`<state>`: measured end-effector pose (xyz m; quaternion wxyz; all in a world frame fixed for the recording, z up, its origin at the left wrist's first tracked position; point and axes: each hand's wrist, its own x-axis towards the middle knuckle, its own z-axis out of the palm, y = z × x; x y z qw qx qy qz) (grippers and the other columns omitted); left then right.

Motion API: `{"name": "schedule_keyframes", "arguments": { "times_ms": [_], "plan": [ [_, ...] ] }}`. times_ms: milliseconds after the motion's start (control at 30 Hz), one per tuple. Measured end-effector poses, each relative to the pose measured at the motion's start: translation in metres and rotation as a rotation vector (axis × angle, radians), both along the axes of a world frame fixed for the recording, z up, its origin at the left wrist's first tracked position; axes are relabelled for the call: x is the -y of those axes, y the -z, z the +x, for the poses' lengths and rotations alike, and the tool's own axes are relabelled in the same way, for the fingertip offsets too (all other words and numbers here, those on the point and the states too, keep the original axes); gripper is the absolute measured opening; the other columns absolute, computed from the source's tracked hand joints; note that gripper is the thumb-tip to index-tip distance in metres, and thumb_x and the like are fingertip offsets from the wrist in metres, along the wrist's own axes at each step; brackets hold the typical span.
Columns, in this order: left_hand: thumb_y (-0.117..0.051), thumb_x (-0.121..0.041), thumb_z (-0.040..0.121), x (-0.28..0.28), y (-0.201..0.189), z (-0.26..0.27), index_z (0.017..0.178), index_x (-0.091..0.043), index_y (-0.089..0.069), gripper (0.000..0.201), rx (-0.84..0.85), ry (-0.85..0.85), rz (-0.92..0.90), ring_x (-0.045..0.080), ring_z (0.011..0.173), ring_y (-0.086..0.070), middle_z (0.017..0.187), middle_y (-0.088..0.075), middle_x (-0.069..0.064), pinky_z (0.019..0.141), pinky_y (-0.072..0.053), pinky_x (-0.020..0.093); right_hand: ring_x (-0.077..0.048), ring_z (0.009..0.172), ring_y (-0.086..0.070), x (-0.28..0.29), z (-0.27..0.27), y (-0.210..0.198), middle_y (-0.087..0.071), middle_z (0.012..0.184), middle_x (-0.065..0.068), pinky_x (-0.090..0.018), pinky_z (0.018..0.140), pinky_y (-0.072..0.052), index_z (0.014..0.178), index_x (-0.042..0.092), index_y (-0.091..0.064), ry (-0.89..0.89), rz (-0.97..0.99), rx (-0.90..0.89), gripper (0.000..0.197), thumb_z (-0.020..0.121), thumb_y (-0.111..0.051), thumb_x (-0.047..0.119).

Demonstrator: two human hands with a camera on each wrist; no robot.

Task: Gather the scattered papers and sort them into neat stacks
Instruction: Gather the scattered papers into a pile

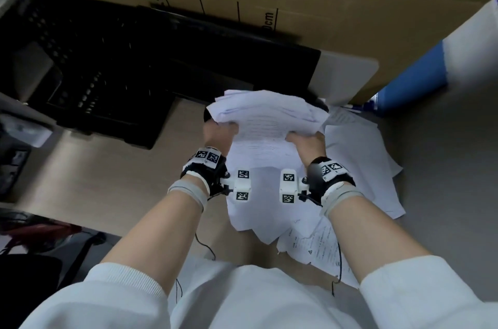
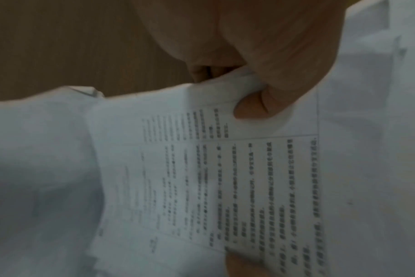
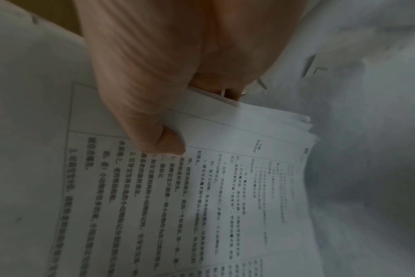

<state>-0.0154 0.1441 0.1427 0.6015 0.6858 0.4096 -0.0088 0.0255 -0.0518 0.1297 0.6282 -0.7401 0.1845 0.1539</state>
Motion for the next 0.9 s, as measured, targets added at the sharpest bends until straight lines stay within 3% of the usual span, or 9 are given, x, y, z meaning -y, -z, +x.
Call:
{"name": "schedule_keyframes", "arguments": {
  "times_ms": [167, 233, 300, 367, 533, 633, 733, 800, 900],
  "plan": [
    [-0.063, 0.002, 0.083, -0.012, 0.012, -0.002, 0.097, -0.003, -0.063, 0.015, 0.052, -0.026, -0.075, 0.024, 0.077, -0.057, 0.077, -0.058, 0.000, 0.062, -0.048, 0.028, -0.023, 0.082, -0.064, -0.012, 0.003, 0.009, -0.068, 0.082, 0.001, -0.027, 0.073, -0.050, 0.087, 0.011, -0.067, -0.051, -0.019, -0.057, 0.016, 0.077, -0.073, 0.001],
    [-0.074, -0.011, 0.083, -0.020, 0.021, -0.005, 0.120, -0.004, -0.061, 0.040, 0.072, 0.034, -0.083, 0.021, 0.090, -0.064, 0.096, -0.067, 0.001, 0.084, -0.056, 0.039, -0.020, 0.074, -0.062, -0.013, 0.002, 0.015, -0.065, 0.079, 0.001, -0.023, 0.065, -0.048, 0.090, 0.009, -0.066, -0.063, -0.074, -0.092, 0.017, 0.077, -0.074, 0.003],
    [-0.084, -0.038, 0.079, -0.022, 0.016, -0.002, 0.134, -0.011, -0.052, 0.069, 0.136, 0.047, -0.062, 0.016, 0.109, -0.062, 0.121, -0.064, 0.000, 0.100, -0.048, 0.037, -0.013, 0.069, -0.060, -0.016, 0.002, 0.018, -0.065, 0.078, 0.003, -0.021, 0.059, -0.047, 0.092, 0.009, -0.066, -0.058, -0.061, -0.106, 0.018, 0.078, -0.074, 0.001],
    [-0.080, -0.051, 0.080, -0.021, 0.006, 0.007, 0.138, -0.009, -0.046, 0.079, 0.153, 0.034, -0.031, 0.018, 0.118, -0.057, 0.126, -0.059, -0.001, 0.094, -0.042, 0.030, -0.013, 0.071, -0.062, -0.022, 0.003, 0.018, -0.067, 0.082, 0.002, -0.022, 0.063, -0.050, 0.093, 0.010, -0.068, -0.057, -0.024, -0.118, 0.019, 0.077, -0.073, 0.000],
    [-0.077, -0.056, 0.080, -0.020, -0.009, 0.030, 0.110, -0.020, -0.054, 0.053, 0.279, -0.153, -0.057, 0.012, 0.095, -0.058, 0.098, -0.056, -0.008, 0.085, -0.046, 0.028, -0.016, 0.077, -0.065, -0.019, 0.002, 0.019, -0.070, 0.085, 0.000, -0.021, 0.064, -0.050, 0.097, 0.007, -0.070, -0.076, -0.030, -0.117, 0.022, 0.077, -0.074, -0.001],
    [-0.081, -0.049, 0.077, -0.016, -0.008, 0.036, 0.109, -0.019, -0.053, 0.051, 0.255, -0.188, -0.029, 0.008, 0.087, -0.058, 0.096, -0.057, -0.008, 0.077, -0.043, 0.022, -0.018, 0.081, -0.067, -0.012, -0.002, 0.016, -0.070, 0.084, 0.001, -0.018, 0.061, -0.049, 0.093, 0.010, -0.071, -0.115, -0.038, -0.103, 0.021, 0.076, -0.075, -0.002],
    [-0.084, -0.038, 0.075, -0.011, -0.002, 0.031, 0.112, -0.020, -0.052, 0.052, 0.206, -0.170, 0.020, 0.007, 0.086, -0.059, 0.097, -0.057, -0.008, 0.073, -0.043, 0.018, -0.006, 0.076, -0.062, -0.008, -0.004, 0.010, -0.065, 0.085, 0.008, -0.013, 0.059, -0.044, 0.095, 0.018, -0.063, -0.127, 0.023, -0.088, 0.027, 0.079, -0.075, 0.000],
    [-0.087, -0.039, 0.072, -0.010, 0.004, 0.025, 0.113, -0.021, -0.052, 0.057, 0.208, -0.183, 0.020, 0.006, 0.084, -0.061, 0.095, -0.060, -0.008, 0.075, -0.047, 0.020, -0.004, 0.080, -0.061, -0.008, -0.005, 0.009, -0.067, 0.092, 0.008, -0.014, 0.070, -0.044, 0.107, 0.021, -0.058, -0.144, 0.046, -0.079, 0.040, 0.079, -0.076, -0.001],
    [-0.088, -0.049, 0.069, -0.009, 0.005, 0.020, 0.113, -0.022, -0.053, 0.062, 0.231, -0.207, 0.007, 0.007, 0.081, -0.063, 0.093, -0.063, -0.007, 0.079, -0.052, 0.025, -0.016, 0.087, -0.062, -0.009, -0.007, 0.013, -0.067, 0.096, -0.003, -0.023, 0.081, -0.042, 0.108, -0.005, -0.064, -0.180, 0.037, -0.075, 0.035, 0.076, -0.077, -0.002]
  ]
}}
